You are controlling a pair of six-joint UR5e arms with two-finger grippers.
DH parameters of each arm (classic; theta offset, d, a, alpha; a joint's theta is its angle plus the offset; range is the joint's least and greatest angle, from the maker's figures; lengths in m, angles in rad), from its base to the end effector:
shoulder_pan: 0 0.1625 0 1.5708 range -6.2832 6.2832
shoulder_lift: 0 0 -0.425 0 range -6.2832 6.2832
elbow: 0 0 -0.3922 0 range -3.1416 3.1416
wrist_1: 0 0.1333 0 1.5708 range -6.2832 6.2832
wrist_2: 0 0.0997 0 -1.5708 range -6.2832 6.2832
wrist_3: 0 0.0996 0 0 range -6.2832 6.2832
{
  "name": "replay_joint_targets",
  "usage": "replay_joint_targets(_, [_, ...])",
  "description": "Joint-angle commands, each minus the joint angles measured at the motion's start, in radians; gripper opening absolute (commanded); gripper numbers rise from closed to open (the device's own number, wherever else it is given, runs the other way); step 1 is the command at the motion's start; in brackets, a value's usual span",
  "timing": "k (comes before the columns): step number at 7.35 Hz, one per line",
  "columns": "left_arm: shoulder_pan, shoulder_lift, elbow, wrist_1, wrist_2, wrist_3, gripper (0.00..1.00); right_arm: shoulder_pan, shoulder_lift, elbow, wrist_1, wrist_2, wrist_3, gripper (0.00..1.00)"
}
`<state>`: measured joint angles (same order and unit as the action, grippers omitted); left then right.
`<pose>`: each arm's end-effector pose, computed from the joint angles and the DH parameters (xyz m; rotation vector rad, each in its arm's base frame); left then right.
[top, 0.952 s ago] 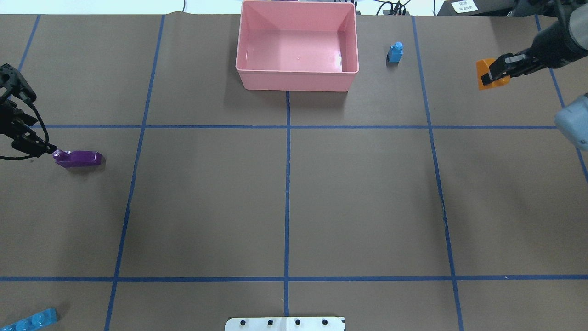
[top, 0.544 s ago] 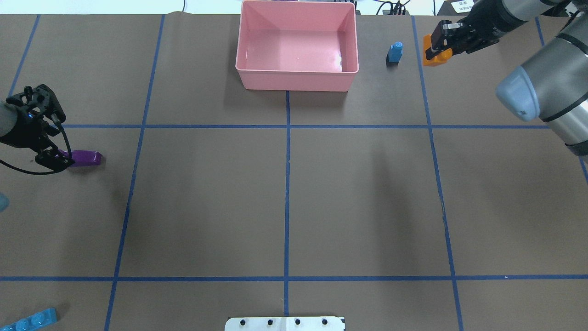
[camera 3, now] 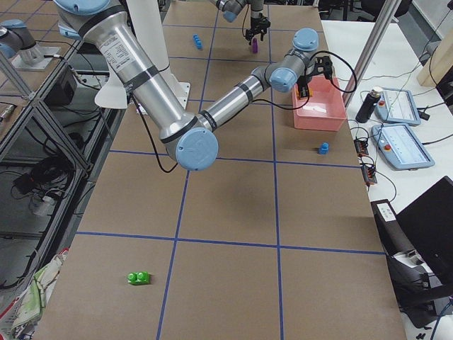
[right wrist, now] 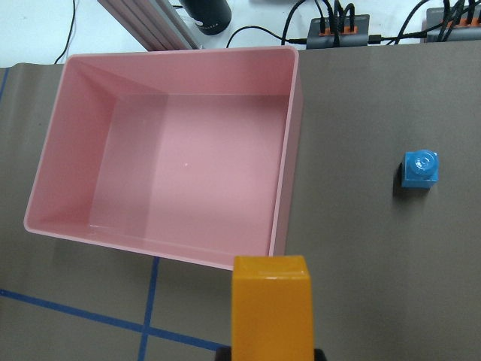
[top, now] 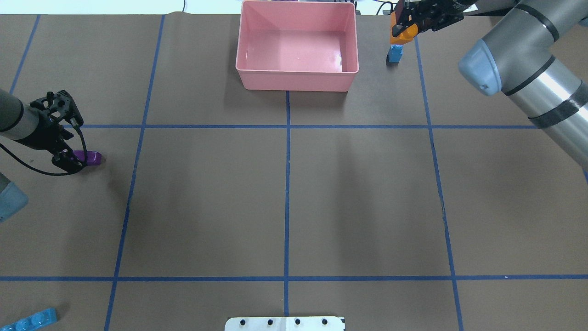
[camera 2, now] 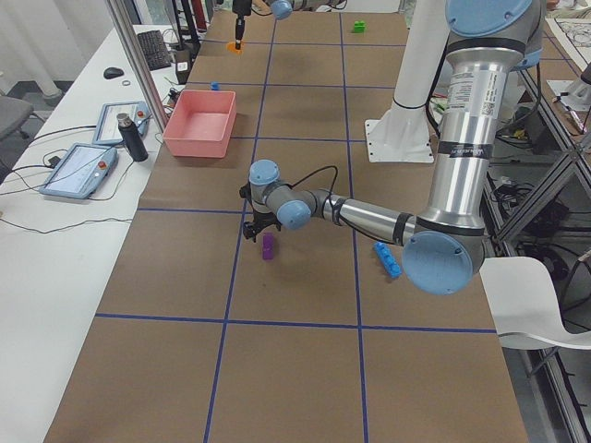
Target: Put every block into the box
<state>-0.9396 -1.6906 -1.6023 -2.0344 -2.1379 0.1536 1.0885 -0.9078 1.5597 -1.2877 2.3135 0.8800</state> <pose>0.2710 -0.5060 0.5364 0.4680 0.6998 0.9140 -0.2623 -0.6433 0.2229 0.2577 -1.0879 0.0085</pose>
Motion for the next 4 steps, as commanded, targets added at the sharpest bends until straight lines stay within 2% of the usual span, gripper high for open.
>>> replay_joint_targets(1, [-0.001,-0.014,0.042,-0.001,0.000,0.029,0.99,-0.039,0.044,-0.009,-0.001,-0.041,0.051,0.00])
replay_joint_targets(4, [0.001,-0.007,0.071,-0.004,0.006,0.035,0.99,-0.065,0.072,-0.015,-0.001,-0.071,0.068,0.00])
